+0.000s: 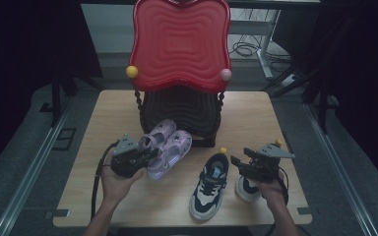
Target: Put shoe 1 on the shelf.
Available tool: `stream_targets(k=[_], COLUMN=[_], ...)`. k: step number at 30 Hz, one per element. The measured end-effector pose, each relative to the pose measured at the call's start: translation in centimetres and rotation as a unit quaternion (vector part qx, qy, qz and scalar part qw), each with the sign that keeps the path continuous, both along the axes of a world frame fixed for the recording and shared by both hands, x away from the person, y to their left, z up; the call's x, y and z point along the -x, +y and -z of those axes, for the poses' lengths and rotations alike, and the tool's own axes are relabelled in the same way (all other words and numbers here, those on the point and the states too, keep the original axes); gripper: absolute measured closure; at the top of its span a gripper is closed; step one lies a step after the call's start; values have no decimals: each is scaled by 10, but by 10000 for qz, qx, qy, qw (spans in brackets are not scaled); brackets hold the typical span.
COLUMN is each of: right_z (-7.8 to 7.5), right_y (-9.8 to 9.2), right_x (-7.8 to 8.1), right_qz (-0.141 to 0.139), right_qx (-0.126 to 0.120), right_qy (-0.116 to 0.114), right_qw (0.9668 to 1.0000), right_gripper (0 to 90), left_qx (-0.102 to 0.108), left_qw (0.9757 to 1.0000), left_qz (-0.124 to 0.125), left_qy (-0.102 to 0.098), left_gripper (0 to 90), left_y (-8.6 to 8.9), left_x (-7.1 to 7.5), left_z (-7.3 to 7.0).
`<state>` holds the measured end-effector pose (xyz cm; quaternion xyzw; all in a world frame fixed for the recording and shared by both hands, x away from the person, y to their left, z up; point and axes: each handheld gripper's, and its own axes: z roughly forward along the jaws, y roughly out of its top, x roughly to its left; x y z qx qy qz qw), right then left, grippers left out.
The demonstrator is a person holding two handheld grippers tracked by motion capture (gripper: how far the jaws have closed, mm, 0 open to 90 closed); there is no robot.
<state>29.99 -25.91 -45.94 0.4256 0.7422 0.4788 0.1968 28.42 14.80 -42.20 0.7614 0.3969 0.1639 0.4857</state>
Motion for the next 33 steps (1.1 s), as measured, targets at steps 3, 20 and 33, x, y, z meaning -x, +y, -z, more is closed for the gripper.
stream_targets(k=[3, 20, 33], right_z=[0, 3, 5], right_y=[0, 0, 1], right_x=[0, -2, -3], right_qz=[-5, -21, -35], right_qx=[7, -1, 16], right_qy=[0, 31, 54], right_qw=[10000, 10000, 10000], right_gripper=[348, 348, 348], left_qx=[47, 249, 248], left_qw=[9999, 9956, 9889], left_qz=[-68, -592, -950], left_qy=[-98, -684, -1111], left_gripper=[824, 824, 823], left_y=[-6, -41, -58], left_x=[-6, -49, -74], left_z=[-2, 0, 7])
